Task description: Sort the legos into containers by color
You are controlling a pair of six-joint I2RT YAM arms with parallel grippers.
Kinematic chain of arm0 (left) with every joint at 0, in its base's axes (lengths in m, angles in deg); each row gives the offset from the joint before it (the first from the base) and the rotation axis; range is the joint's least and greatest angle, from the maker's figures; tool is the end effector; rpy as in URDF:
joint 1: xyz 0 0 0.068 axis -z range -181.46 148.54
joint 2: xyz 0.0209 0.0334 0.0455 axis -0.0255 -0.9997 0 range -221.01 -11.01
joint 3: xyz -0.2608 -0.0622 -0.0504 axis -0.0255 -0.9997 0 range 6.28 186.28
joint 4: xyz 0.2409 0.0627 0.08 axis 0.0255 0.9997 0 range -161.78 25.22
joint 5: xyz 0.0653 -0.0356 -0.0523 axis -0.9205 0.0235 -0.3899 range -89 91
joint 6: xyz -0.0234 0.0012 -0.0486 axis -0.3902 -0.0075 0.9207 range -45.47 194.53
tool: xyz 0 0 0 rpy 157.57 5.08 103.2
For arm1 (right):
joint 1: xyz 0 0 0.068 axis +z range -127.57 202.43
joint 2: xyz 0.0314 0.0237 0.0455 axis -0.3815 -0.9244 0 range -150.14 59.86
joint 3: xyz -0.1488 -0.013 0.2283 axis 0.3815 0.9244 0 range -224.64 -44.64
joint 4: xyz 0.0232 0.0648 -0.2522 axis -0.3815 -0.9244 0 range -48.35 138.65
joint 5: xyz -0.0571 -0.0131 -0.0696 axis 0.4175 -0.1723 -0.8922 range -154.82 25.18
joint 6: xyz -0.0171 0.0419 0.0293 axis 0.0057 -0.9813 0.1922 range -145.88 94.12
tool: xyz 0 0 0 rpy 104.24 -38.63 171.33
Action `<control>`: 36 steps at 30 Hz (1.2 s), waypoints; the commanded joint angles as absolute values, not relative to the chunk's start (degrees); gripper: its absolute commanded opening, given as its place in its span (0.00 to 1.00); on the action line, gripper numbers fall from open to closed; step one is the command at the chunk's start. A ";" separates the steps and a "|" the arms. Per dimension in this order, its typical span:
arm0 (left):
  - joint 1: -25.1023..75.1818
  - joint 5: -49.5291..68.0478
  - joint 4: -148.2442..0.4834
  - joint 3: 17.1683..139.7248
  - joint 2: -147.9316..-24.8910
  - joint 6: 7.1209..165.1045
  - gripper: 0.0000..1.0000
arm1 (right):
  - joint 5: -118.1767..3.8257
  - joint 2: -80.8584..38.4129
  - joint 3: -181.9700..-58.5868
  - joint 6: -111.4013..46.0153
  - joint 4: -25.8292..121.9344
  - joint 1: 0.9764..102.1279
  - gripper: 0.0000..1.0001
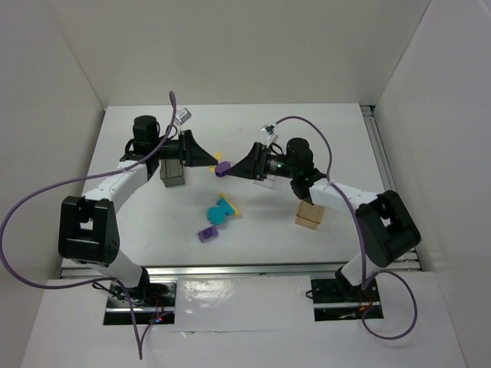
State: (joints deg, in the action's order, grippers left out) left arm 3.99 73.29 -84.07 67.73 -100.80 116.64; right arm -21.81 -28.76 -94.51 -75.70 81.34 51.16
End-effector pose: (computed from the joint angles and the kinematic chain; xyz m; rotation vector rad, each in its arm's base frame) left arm 0.3399 -0.0665 0.2906 0.3637 1.9665 -1.7034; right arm 0.2880 0.1855 0.2603 -0.3024 1.9156 1.5984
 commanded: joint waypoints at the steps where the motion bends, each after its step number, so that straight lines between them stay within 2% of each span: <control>1: 4.25 75.09 -87.60 67.98 -99.07 116.28 0.00 | -19.65 -30.58 -97.72 -79.48 90.65 52.92 0.81; 2: 4.25 74.31 -87.60 67.98 -99.07 116.28 0.00 | -19.64 -31.28 -97.73 -79.49 89.70 52.92 0.81; 4: 4.25 72.20 -80.87 69.98 -99.07 113.66 0.00 | -26.99 -30.15 -99.21 -76.35 81.31 52.92 0.81; 6: 2.59 63.79 -71.64 74.45 -101.43 108.03 0.00 | -34.02 -28.66 -100.53 -67.13 64.88 52.92 0.82; 7: 2.06 60.36 -66.64 75.87 -101.97 106.45 0.00 | -41.19 -27.43 -102.46 -63.79 59.60 52.92 0.82; 9: 1.27 50.78 -56.25 76.77 -101.97 104.08 0.00 | -45.72 -25.93 -102.48 -58.58 51.24 53.80 0.85; 14: 1.26 29.08 -46.22 78.52 -99.08 104.06 0.00 | -55.39 -22.59 -98.36 -56.46 43.91 53.80 0.86; 15: 1.26 21.20 -43.24 79.13 -99.07 104.67 0.00 | -56.20 -21.71 -97.65 -56.46 43.21 54.32 0.86; 18: 1.26 8.70 -39.01 81.77 -101.26 105.90 0.00 | -57.43 -20.30 -95.63 -56.46 42.50 54.33 0.86; 23: 1.26 -1.10 -34.80 88.25 -107.23 107.66 0.00 | -62.00 -18.11 -95.62 -55.94 38.54 55.47 0.86; 30: 1.26 -8.49 -32.14 97.93 -118.82 108.19 0.00 | -64.11 -15.65 -95.62 -55.41 35.29 55.99 0.89; 31: 1.26 -9.10 -31.09 98.99 -119.98 108.20 0.05 | -64.81 -15.12 -95.10 -55.41 35.29 56.00 0.89; 32: 1.26 -9.11 -29.87 100.13 -120.95 108.20 0.33 | -64.82 -15.11 -95.09 -55.41 34.77 56.00 0.90; 34: 1.79 -9.11 -29.33 102.51 -121.66 107.67 0.60 | -65.34 -14.59 -95.09 -55.41 34.24 56.00 0.92; 36: 3.54 -9.72 -28.53 102.52 -120.88 107.15 0.82 | -65.34 -14.59 -95.09 -55.41 34.23 56.00 0.92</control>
